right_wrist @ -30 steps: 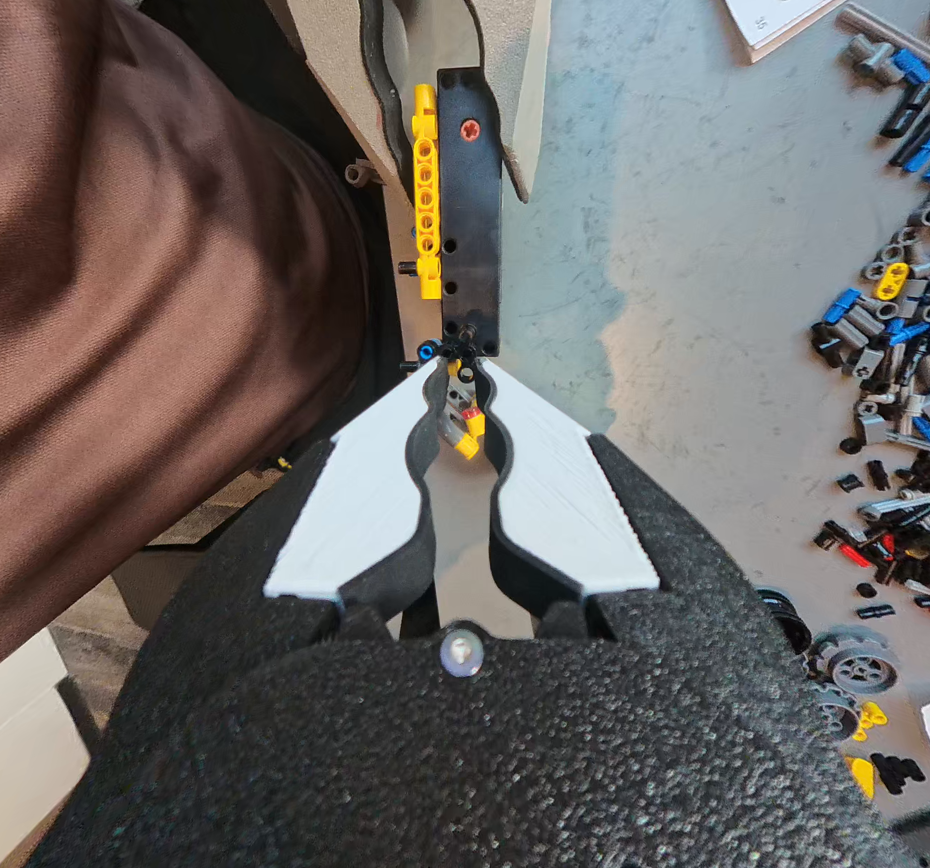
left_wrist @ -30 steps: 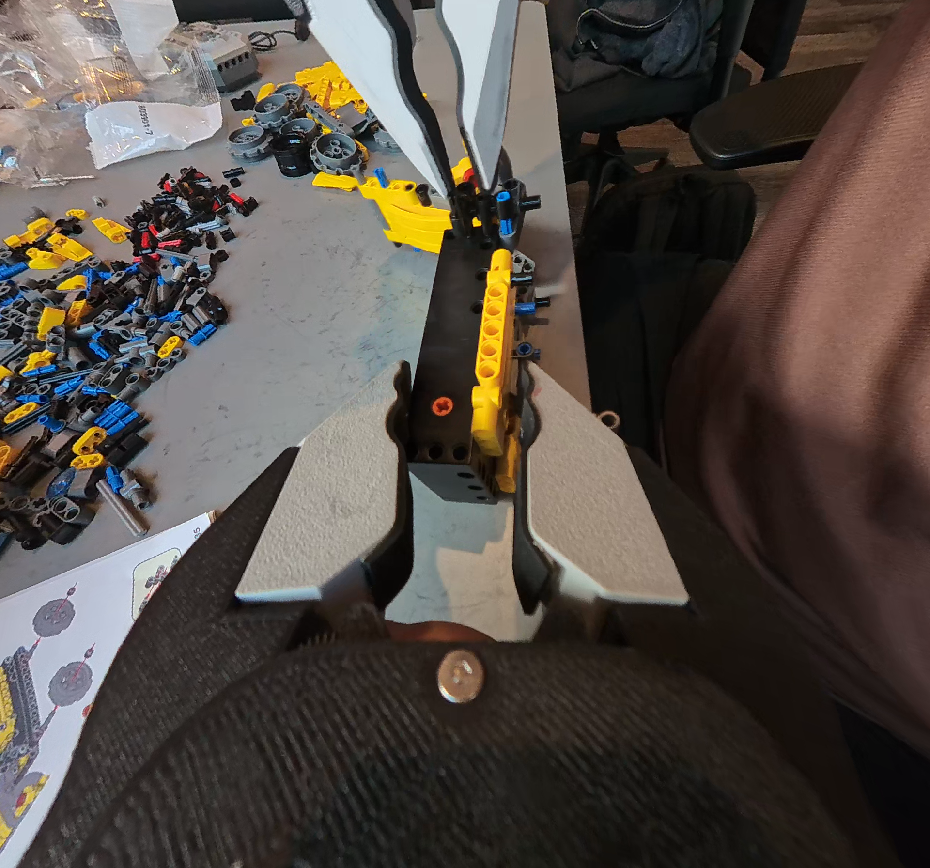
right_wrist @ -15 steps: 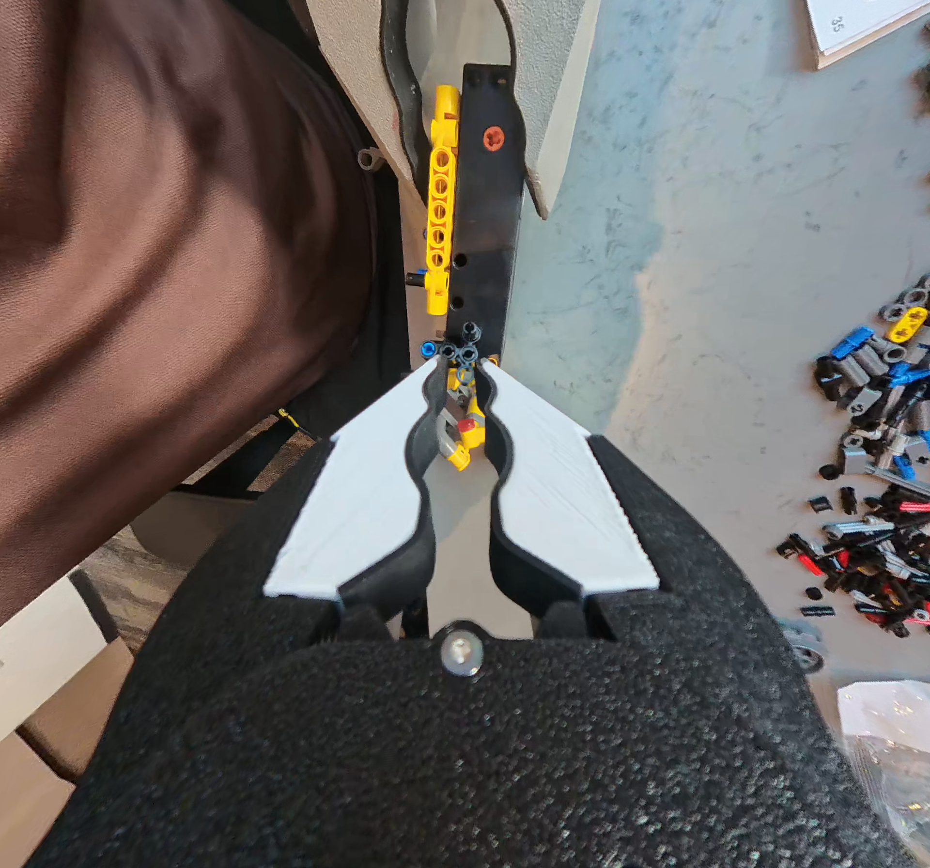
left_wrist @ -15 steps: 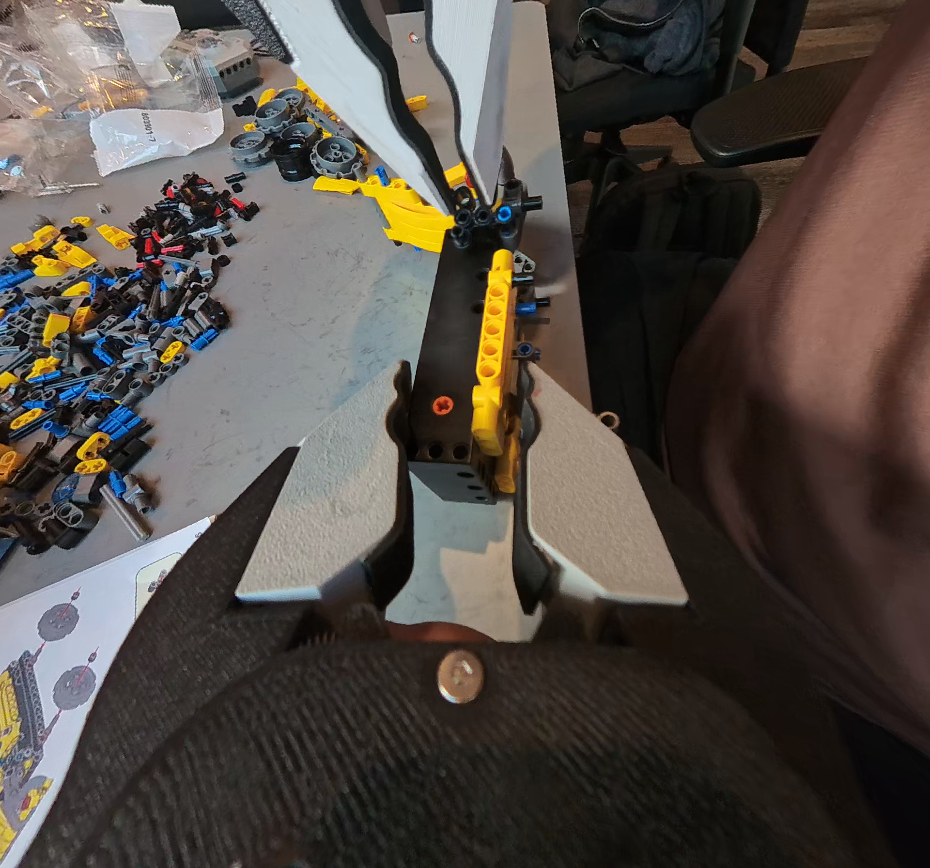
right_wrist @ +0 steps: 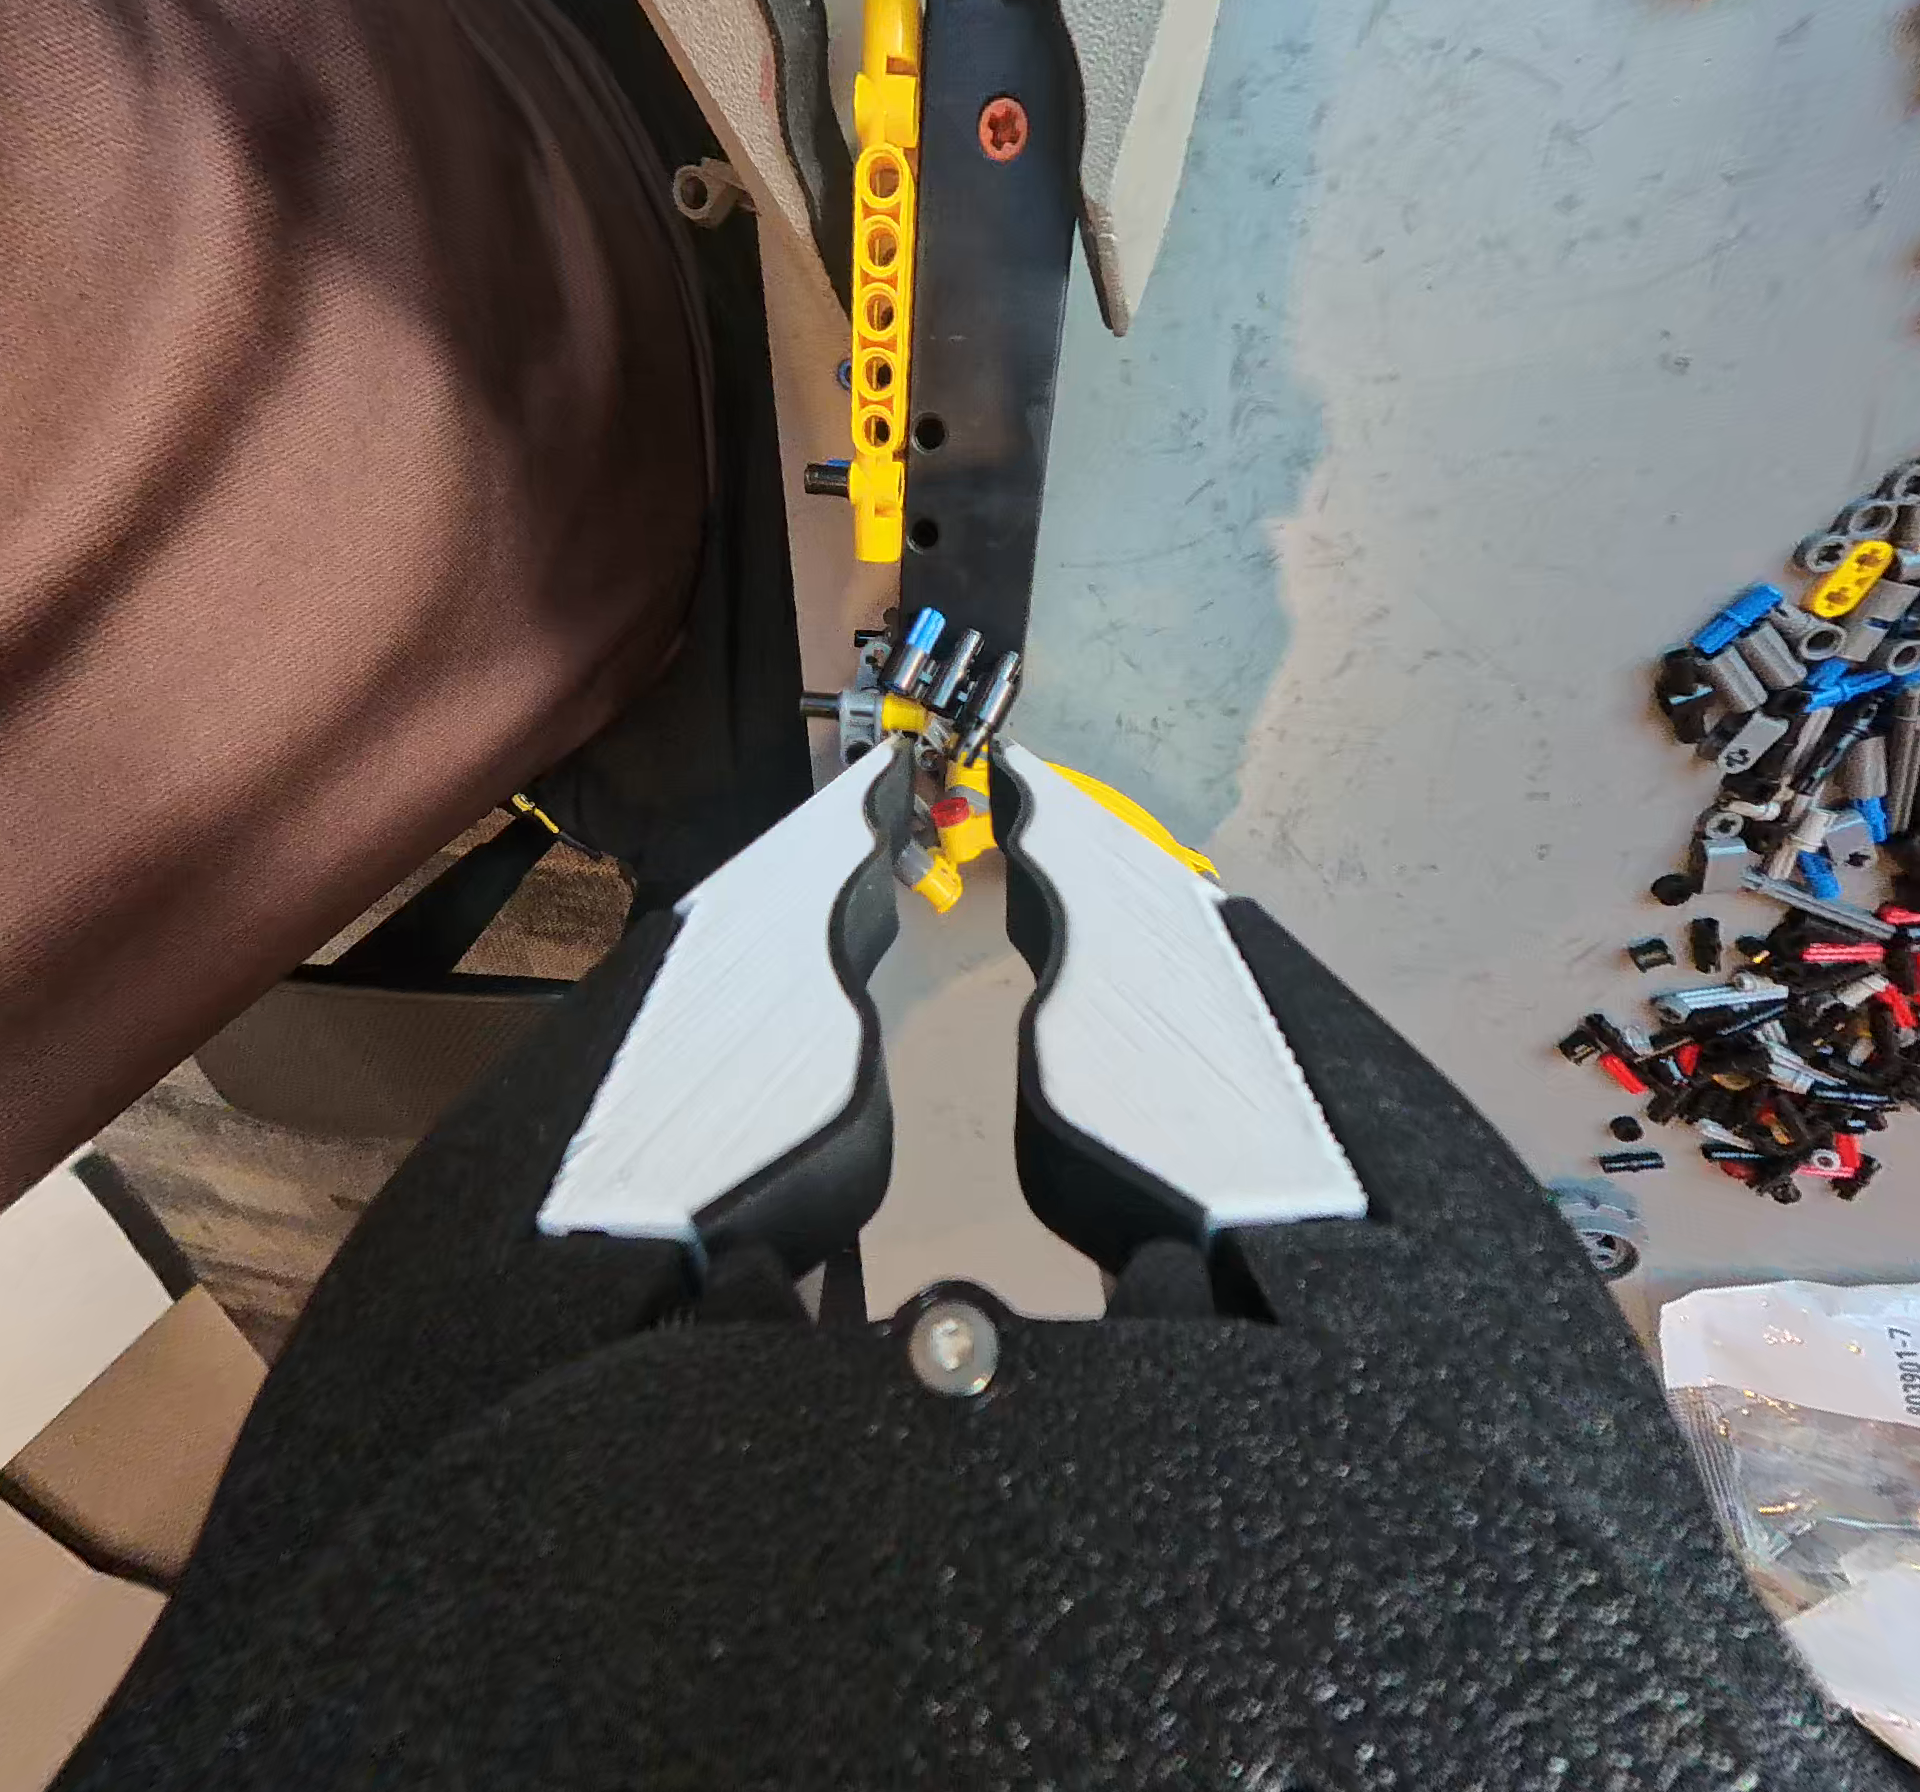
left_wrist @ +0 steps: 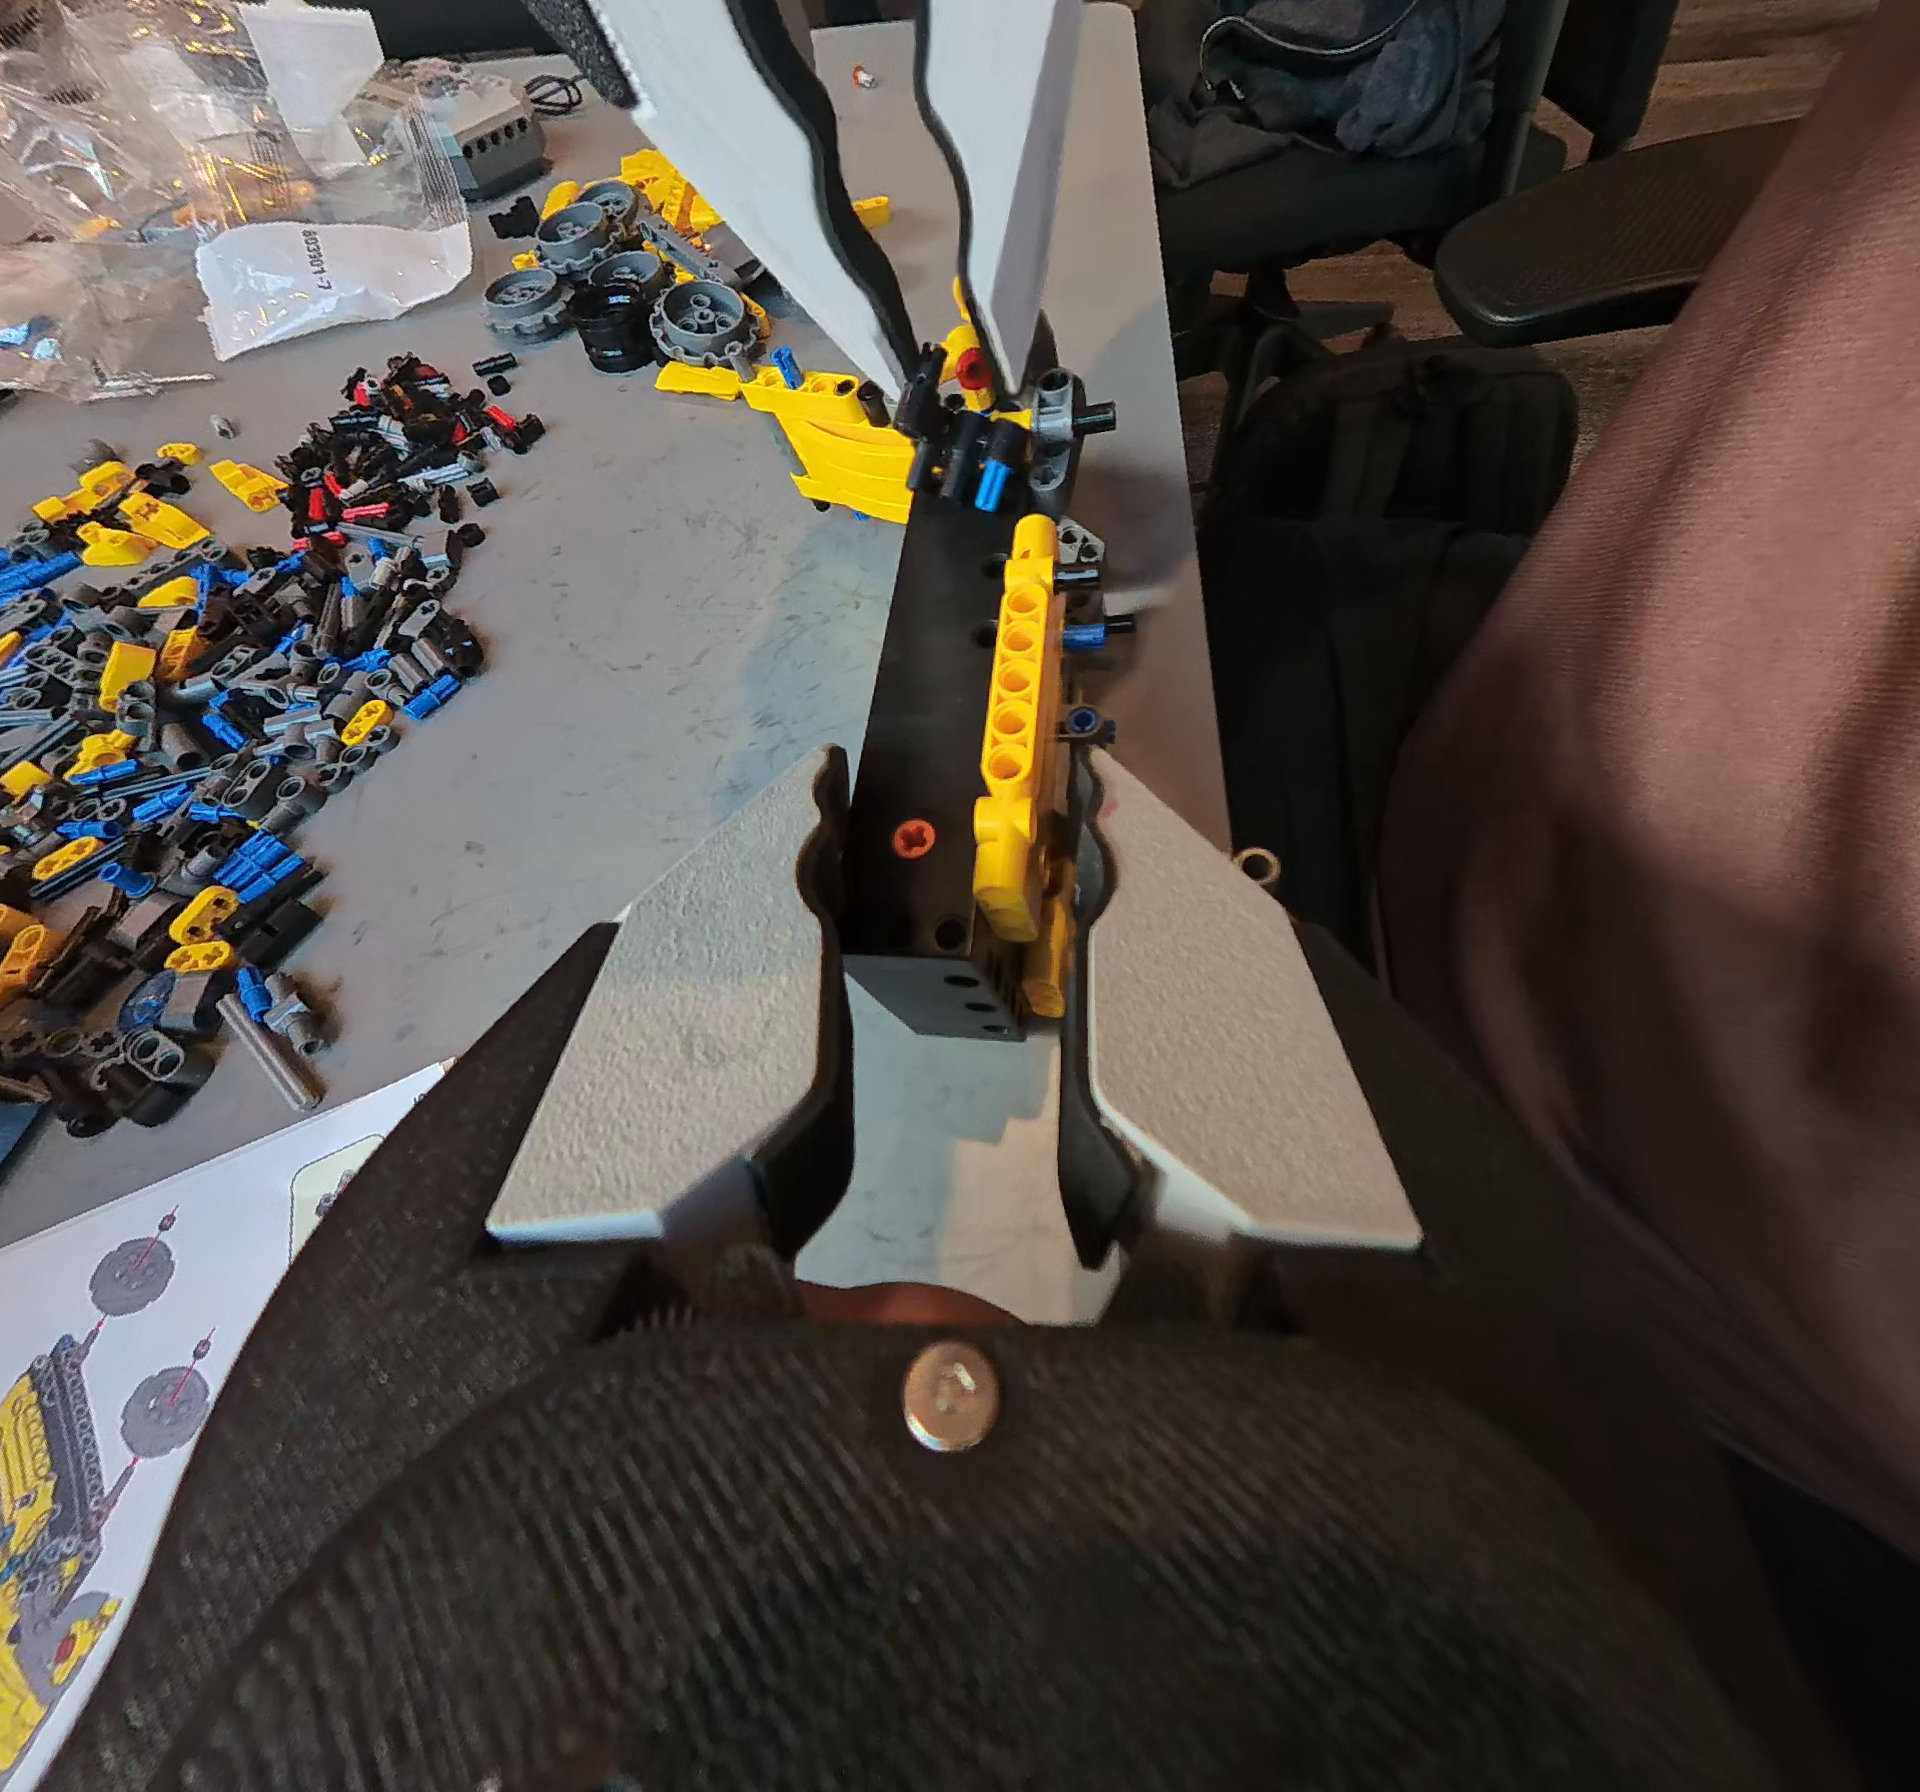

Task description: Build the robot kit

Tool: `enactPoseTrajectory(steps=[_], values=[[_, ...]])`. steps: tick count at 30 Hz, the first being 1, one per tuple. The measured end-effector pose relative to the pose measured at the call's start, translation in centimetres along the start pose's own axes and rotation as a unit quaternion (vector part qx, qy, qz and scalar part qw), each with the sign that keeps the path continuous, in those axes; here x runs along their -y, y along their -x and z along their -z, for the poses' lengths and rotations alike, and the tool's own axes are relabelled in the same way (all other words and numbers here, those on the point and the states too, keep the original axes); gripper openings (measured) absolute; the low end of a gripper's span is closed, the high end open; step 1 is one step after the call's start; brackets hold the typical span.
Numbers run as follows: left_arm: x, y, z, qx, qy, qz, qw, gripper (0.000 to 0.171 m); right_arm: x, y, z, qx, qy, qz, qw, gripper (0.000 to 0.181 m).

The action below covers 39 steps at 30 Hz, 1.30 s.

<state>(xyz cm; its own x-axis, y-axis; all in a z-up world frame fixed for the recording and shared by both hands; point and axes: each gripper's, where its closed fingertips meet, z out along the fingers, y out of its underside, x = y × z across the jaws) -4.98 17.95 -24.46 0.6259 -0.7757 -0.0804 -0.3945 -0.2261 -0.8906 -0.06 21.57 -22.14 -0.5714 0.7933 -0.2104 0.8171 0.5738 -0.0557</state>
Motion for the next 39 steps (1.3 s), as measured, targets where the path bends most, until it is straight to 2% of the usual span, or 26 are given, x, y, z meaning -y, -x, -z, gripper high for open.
enactPoseTrajectory(steps=[4, 8, 16, 19, 25, 28, 33, 36, 39], values=[[0.0, 0.1, 0.0, 0.000, 0.000, 0.000, 1.000, 0.040, -0.5, -0.1, 0.3, 0.009, -0.009, -0.013, 1.000, 0.013], [-0.1, 0.4, 0.2, 0.002, -0.001, -0.005, 1.000, 0.040, -0.1, -0.2, 0.6, 0.042, -0.063, -0.058, 0.995, 0.018], [-0.5, 0.9, 0.9, -0.008, 0.001, -0.005, 1.000, 0.041, 0.2, -2.0, 2.0, 0.052, -0.183, -0.130, 0.973, 0.019], [-0.5, 1.0, 0.8, -0.010, 0.003, -0.005, 1.000, 0.041, 0.9, -1.9, 1.2, 0.042, -0.184, -0.129, 0.974, 0.027], [-0.5, 0.9, 0.9, -0.004, 0.001, -0.011, 1.000, 0.040, 1.8, -1.0, 0.5, 0.069, -0.191, -0.148, 0.968, 0.026], [-0.5, 0.9, 0.9, -0.009, 0.000, -0.012, 1.000, 0.040, 1.6, -1.0, -0.1, 0.072, -0.187, -0.146, 0.969, 0.014], [-0.4, 0.9, 0.9, -0.016, 0.001, -0.016, 1.000, 0.041, 1.6, -1.4, 0.4, 0.061, -0.201, -0.135, 0.968, 0.014], [0.2, 0.8, 1.2, -0.026, -0.006, -0.015, 1.000, 0.049, 2.4, -1.8, 1.7, 0.047, -0.233, -0.112, 0.965, 0.014], [1.2, 1.0, 2.0, -0.024, -0.019, -0.004, 1.000, 0.050, 3.6, -1.5, 2.8, 0.020, -0.271, -0.060, 0.960, 0.014]])
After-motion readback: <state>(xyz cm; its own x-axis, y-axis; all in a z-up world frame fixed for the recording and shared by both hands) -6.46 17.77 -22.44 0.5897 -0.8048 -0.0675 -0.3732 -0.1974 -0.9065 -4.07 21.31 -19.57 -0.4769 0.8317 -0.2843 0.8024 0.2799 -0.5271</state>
